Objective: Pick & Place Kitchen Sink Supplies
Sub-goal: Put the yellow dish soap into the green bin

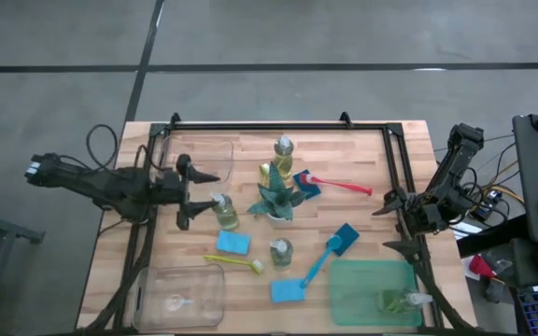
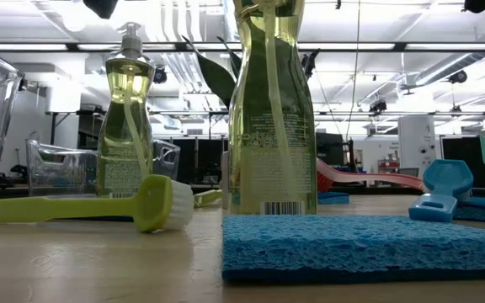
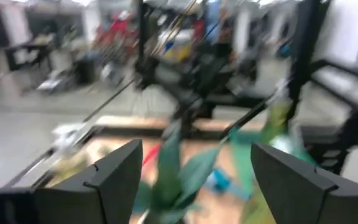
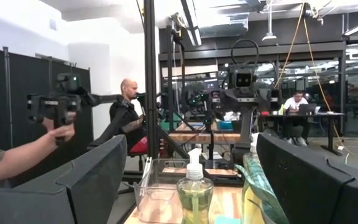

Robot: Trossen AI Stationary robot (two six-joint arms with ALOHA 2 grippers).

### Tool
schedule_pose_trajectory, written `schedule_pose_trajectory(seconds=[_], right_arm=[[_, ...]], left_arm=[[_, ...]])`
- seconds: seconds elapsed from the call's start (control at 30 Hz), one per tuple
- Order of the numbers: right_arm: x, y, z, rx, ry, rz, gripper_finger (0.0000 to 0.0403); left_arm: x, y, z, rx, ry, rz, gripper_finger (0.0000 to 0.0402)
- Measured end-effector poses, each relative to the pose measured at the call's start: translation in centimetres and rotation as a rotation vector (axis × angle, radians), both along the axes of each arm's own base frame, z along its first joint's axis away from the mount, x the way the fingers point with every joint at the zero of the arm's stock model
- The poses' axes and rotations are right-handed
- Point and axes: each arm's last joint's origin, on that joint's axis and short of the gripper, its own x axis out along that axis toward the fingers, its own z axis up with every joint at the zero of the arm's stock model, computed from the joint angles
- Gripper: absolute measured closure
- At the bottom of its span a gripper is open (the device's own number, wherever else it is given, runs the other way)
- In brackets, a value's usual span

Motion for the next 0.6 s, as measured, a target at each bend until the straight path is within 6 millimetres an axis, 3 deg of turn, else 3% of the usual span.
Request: schedule_pose_trajectory(seconds=[0.23,0.6], right_arm=[[0.0,0.0,0.0,0.004,0.001,0.002,0.0051],[0.0,0.0,0.0,0.004,0.0,0.002,0.0051]], left_arm=[[-1.5,0.6,-1.5,-0.104,0.187,0.087,0.011],[-2.0,0.2,-6.3,-0.256,0.346,0.09,0.011]])
